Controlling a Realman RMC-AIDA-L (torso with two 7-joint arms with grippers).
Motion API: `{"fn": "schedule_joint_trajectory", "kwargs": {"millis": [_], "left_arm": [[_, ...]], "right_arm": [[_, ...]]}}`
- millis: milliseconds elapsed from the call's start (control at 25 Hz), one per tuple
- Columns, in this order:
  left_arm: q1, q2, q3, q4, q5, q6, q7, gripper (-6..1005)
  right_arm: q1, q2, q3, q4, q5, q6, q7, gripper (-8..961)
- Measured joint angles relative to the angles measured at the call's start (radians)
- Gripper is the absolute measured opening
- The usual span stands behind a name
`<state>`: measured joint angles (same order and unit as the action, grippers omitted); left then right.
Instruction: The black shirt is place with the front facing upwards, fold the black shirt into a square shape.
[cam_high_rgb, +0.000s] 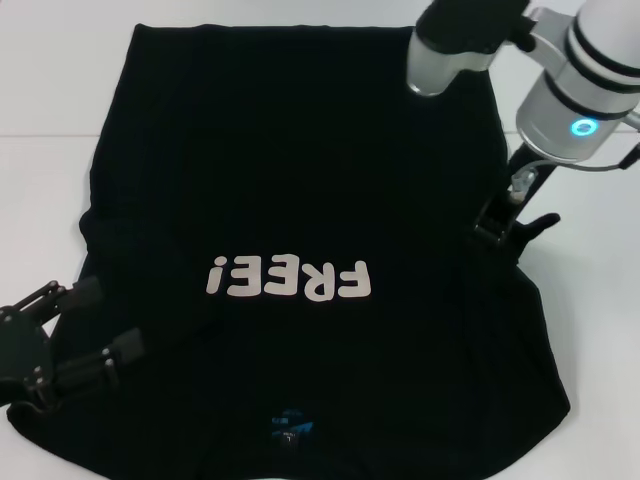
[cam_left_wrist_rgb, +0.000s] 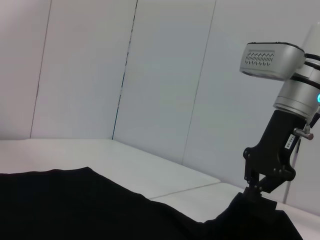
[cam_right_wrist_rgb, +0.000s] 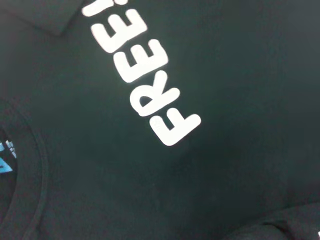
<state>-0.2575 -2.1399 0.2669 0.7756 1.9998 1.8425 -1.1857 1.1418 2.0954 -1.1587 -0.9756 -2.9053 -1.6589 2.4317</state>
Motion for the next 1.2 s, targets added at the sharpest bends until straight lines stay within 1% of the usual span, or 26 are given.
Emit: {"fn": "schedule_joint_trajectory", "kwargs": {"millis": [160, 520, 680, 960, 1080, 1200], "left_arm": [[-0.002, 0.000, 0.000, 0.001, -0.001, 0.000, 0.000, 901], [-0.002, 0.000, 0.000, 0.005, -0.003, 0.006, -0.011, 900], [-0.002, 0.000, 0.000, 0.005, -0.003, 0.005, -0.011, 900], [-0.002, 0.000, -0.001, 0.005, -0.003, 0.006, -0.011, 899], [-0.001, 0.000, -0.002, 0.005, -0.003, 0.007, -0.011, 898], [0.000, 0.000, -0.002, 0.005, -0.003, 0.008, -0.011, 898]], "right_arm": [[0.007, 0.004, -0.016, 0.000, 0.000, 0.004, 0.000, 92], [0.009, 0.004, -0.024, 0.003, 0.000, 0.003, -0.002, 104], [0.019, 0.008, -0.038, 0.002, 0.003, 0.007, -0.007, 109], [0.028, 0.017, -0.143, 0.001, 0.015, 0.039, 0.003, 119], [0.028, 0.019, -0.173, -0.003, 0.067, 0.066, 0.009, 123], [0.024, 0.018, -0.169, -0.012, 0.125, 0.096, 0.015, 268]]}}
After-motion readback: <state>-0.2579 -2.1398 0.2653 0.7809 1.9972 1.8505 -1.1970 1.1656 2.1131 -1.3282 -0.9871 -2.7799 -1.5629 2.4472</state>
